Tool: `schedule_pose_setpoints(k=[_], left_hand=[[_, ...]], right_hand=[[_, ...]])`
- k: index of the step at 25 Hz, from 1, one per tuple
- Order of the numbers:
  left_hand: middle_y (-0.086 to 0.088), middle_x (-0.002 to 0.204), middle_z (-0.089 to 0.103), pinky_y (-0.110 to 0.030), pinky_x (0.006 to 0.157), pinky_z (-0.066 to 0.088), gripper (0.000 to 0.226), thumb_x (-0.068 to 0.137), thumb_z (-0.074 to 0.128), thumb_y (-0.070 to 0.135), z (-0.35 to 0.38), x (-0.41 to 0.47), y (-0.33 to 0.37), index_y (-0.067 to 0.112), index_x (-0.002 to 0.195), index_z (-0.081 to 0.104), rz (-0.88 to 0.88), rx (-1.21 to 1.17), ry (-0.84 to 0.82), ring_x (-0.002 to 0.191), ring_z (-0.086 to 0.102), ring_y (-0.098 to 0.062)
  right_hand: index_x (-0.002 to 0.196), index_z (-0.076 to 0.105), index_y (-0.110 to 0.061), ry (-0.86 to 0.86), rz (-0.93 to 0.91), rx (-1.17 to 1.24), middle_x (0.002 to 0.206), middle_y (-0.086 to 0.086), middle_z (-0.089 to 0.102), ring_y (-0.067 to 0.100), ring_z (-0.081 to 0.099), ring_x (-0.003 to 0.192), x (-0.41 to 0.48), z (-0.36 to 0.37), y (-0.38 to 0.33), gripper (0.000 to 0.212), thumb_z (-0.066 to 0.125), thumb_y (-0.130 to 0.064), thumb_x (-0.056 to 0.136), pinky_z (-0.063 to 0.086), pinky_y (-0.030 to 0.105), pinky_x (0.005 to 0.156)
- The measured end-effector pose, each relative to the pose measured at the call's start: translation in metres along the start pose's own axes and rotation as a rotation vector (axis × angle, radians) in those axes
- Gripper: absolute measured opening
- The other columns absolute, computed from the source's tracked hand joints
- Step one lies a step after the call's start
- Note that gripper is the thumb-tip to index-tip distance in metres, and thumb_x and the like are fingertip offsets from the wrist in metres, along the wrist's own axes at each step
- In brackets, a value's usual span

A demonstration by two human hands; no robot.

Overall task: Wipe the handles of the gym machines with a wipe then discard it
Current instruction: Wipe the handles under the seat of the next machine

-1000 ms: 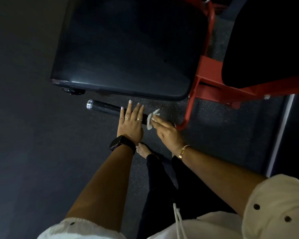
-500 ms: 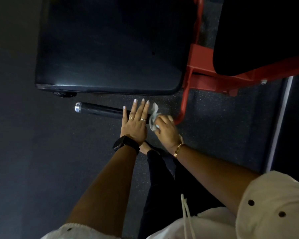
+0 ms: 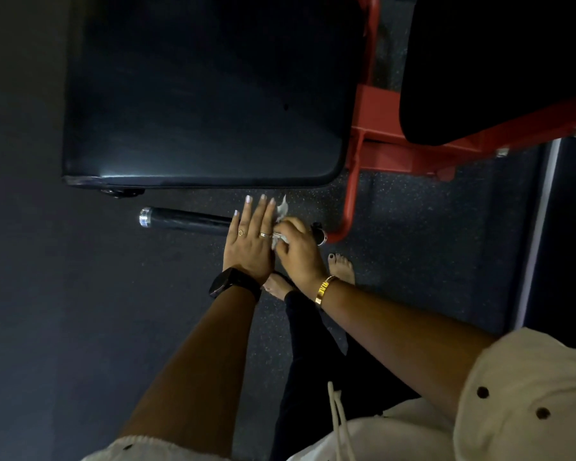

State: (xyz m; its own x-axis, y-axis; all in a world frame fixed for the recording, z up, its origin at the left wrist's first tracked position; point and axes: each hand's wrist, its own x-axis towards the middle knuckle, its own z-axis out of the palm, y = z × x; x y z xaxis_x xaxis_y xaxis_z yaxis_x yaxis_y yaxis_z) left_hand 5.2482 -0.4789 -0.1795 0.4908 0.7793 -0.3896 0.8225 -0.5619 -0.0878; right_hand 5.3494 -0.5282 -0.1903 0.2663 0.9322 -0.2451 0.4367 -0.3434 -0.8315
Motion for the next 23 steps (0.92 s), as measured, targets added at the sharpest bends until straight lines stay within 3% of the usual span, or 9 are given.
schedule_pose_setpoints(k=[2,5,8,13,15,17,19,21,23], left_hand=[[0.003,0.153,-0.025,-0.037,0.105,-0.033,0.078,0.092,0.03,0.022,0.001,-0.001,-0.001,0.02,0.144,-0.028,0.029,0.037,-0.018,0.132,-0.041,-0.02],[0.005,0.159,-0.016,-0.042,0.105,-0.033,0.085,0.087,0.032,0.024,0.001,0.0,0.002,0.023,0.14,-0.036,0.032,0.063,-0.041,0.132,-0.041,-0.021],[0.006,0.16,-0.012,-0.046,0.107,-0.026,0.091,0.089,0.035,0.026,0.002,0.002,0.005,0.025,0.135,-0.043,0.016,0.057,-0.074,0.14,-0.03,-0.022],[0.006,0.16,-0.007,-0.047,0.11,-0.02,0.089,0.09,0.033,0.026,0.004,0.001,0.007,0.025,0.134,-0.045,0.004,0.052,-0.058,0.146,-0.016,-0.024],[0.007,0.16,-0.003,-0.046,0.109,-0.021,0.088,0.088,0.031,0.025,0.005,0.001,0.006,0.026,0.135,-0.044,0.014,0.052,-0.057,0.146,-0.014,-0.024],[0.007,0.16,0.002,-0.045,0.106,-0.027,0.084,0.084,0.024,0.025,0.005,0.001,0.006,0.027,0.135,-0.043,0.016,0.056,-0.046,0.147,-0.011,-0.024],[0.007,0.16,0.004,-0.043,0.103,-0.032,0.084,0.083,0.022,0.025,0.004,0.0,0.007,0.027,0.136,-0.043,0.016,0.059,-0.043,0.147,-0.01,-0.025],[0.007,0.16,0.004,-0.043,0.102,-0.034,0.087,0.087,0.029,0.024,0.005,0.0,0.007,0.026,0.135,-0.044,0.019,0.056,-0.033,0.147,-0.011,-0.025],[0.006,0.161,0.002,-0.044,0.101,-0.035,0.091,0.089,0.034,0.024,0.006,0.001,0.007,0.026,0.134,-0.045,0.021,0.065,-0.025,0.147,-0.012,-0.025]], right_hand=[[0.105,0.065,-0.001,0.004,0.042,-0.03,0.112,0.016,0.058,0.028,0.054,0.106,-0.001,-0.008,0.017,0.028,0.057,0.011,0.081,0.044,0.024,0.086],[0.119,0.061,-0.003,-0.004,0.37,-0.035,0.123,0.016,0.054,0.027,0.055,0.11,0.013,-0.016,0.047,0.032,0.054,0.003,0.088,0.042,0.016,0.087],[0.125,0.057,-0.005,-0.067,0.574,-0.001,0.129,0.014,0.053,0.021,0.054,0.109,0.03,-0.017,0.054,0.031,0.049,-0.007,0.095,0.043,0.027,0.095],[0.128,0.058,-0.008,0.02,0.161,-0.115,0.13,0.015,0.053,0.028,0.047,0.12,-0.016,0.0,0.025,0.037,0.057,-0.012,0.091,0.033,0.017,0.093],[0.129,0.056,-0.006,0.033,0.203,-0.118,0.132,0.019,0.053,0.031,0.048,0.123,-0.016,-0.007,0.045,0.037,0.053,-0.006,0.092,0.032,0.021,0.1],[0.132,0.053,-0.007,-0.104,0.436,-0.115,0.138,0.018,0.049,0.031,0.043,0.129,0.001,-0.019,0.066,0.038,0.045,-0.005,0.095,0.028,0.028,0.107],[0.128,0.057,-0.009,-0.163,0.548,-0.156,0.131,0.015,0.055,0.028,0.05,0.122,0.02,-0.023,0.074,0.034,0.043,-0.009,0.097,0.037,0.028,0.1],[0.123,0.062,-0.01,-0.137,0.44,-0.188,0.123,0.011,0.062,0.024,0.058,0.111,0.028,-0.016,0.053,0.031,0.045,-0.011,0.097,0.042,0.022,0.09],[0.12,0.064,-0.006,-0.071,0.235,-0.156,0.121,0.013,0.062,0.026,0.058,0.11,0.017,-0.005,0.029,0.03,0.051,-0.007,0.093,0.043,0.024,0.09]])
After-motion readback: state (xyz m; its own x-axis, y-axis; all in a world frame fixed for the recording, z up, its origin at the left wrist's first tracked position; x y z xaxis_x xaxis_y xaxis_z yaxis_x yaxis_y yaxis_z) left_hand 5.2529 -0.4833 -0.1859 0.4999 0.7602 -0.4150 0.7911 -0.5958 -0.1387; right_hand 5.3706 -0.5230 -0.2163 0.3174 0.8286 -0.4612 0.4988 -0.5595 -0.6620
